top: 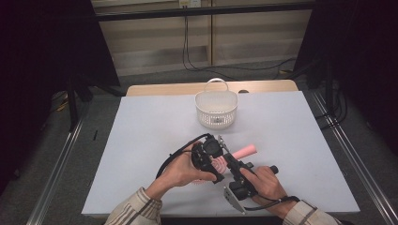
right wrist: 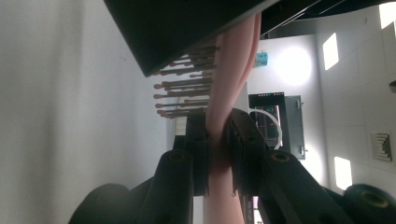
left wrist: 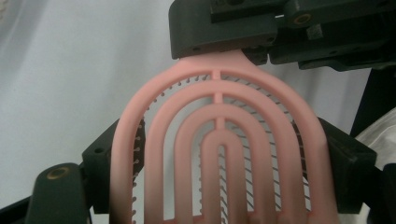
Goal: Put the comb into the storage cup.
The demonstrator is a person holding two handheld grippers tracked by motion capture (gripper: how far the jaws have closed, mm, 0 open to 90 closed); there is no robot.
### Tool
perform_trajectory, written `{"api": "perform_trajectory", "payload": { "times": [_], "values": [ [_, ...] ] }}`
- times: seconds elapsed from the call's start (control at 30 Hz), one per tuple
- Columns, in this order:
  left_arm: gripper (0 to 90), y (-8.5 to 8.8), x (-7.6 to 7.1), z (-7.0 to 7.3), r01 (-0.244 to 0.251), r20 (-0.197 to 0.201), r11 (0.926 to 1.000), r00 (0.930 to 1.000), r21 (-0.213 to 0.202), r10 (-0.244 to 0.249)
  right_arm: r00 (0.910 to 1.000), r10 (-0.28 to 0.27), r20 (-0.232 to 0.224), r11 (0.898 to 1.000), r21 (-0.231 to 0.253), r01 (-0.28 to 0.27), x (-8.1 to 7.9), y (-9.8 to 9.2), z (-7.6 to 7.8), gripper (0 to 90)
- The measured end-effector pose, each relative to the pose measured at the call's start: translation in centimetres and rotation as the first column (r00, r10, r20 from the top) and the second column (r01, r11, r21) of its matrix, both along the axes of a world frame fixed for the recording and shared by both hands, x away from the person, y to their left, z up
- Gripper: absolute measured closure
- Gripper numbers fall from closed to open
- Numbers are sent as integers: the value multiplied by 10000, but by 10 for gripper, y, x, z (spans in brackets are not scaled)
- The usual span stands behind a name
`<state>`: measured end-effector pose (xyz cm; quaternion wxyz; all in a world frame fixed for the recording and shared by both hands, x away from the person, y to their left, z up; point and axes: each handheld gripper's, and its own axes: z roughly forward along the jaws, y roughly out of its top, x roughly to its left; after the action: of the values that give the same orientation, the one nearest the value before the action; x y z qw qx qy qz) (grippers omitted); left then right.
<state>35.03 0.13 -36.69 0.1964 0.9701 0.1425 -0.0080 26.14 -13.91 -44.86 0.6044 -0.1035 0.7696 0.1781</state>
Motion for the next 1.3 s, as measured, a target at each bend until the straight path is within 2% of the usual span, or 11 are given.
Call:
{"api": "perform_trajectory", "payload": {
  "times": [0.03,0.17,0.3,0.43,0.53,0.77,0.9,1.0,1.03,1.07,1.3],
  "values": [
    [194,0,0,0,2,-33,10000,10000,-51,-3,9999,87,120,9998,-189,-84,0,0,1,802],
    [191,2,2,0,-29,-131,9999,9999,-137,27,9998,87,164,9999,-142,-85,0,0,0,805],
    [172,3,3,0,-192,131,9997,9997,-177,194,9998,78,195,9996,-281,-72,0,0,0,812],
    [163,7,4,2,-145,120,9992,9998,-377,150,9998,81,181,9994,-334,-74,0,0,0,814],
    [106,9,4,5,-253,337,9988,9991,-414,267,9997,52,258,9989,-466,-40,0,0,1,814],
    [80,11,5,1,-331,358,9985,9988,-445,347,9997,-232,117,9996,-145,234,3,-3,2,815],
    [73,14,5,2,-208,373,9985,9990,-506,227,9994,-298,178,9992,-268,303,5,-4,5,815],
    [70,16,4,4,-305,479,9972,9983,-682,338,9991,-389,172,9991,-135,391,6,-6,7,815],
    [70,17,4,6,-312,513,9969,9981,-716,349,9987,-514,32,9986,153,514,6,-7,5,815],
    [69,19,4,7,-378,483,9959,9980,-821,419,9989,-429,206,9991,37,429,6,-7,7,815],
    [64,24,3,8,-327,749,9953,9964,-914,396,9972,-706,254,9969,365,697,9,-12,12,815]
  ]
}}
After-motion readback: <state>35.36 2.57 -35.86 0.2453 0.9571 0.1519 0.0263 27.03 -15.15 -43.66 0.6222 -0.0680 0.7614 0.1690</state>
